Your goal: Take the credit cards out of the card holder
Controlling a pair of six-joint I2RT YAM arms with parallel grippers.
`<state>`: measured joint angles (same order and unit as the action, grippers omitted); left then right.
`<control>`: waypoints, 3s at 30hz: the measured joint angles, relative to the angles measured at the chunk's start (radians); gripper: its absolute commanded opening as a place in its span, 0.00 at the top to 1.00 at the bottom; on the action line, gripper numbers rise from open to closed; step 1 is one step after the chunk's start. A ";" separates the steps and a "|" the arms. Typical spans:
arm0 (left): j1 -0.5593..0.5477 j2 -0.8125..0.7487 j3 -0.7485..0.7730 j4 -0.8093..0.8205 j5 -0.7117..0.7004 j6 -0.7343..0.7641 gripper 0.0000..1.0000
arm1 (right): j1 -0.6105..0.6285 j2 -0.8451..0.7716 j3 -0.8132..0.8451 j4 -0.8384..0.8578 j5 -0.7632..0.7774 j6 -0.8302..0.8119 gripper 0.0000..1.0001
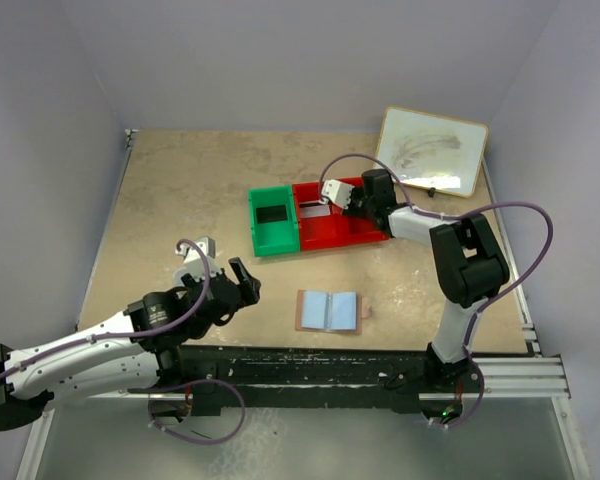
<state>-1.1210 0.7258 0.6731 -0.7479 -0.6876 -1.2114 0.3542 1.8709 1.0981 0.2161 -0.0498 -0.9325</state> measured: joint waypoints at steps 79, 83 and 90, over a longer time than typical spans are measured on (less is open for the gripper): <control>0.000 0.026 -0.030 0.077 0.011 -0.039 0.15 | -0.059 -0.593 -0.089 0.011 -0.121 1.023 0.35; 0.000 -0.014 -0.042 0.076 -0.028 -0.071 0.13 | -0.058 -0.676 -0.273 -0.013 -0.125 1.276 0.41; 0.000 -0.002 -0.045 0.069 -0.072 -0.090 0.06 | 0.119 -0.695 -0.384 -0.217 0.045 1.522 0.39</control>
<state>-1.1206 0.7238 0.6281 -0.6792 -0.7597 -1.3010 0.4736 1.1763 0.7143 -0.0006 -0.0044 0.5892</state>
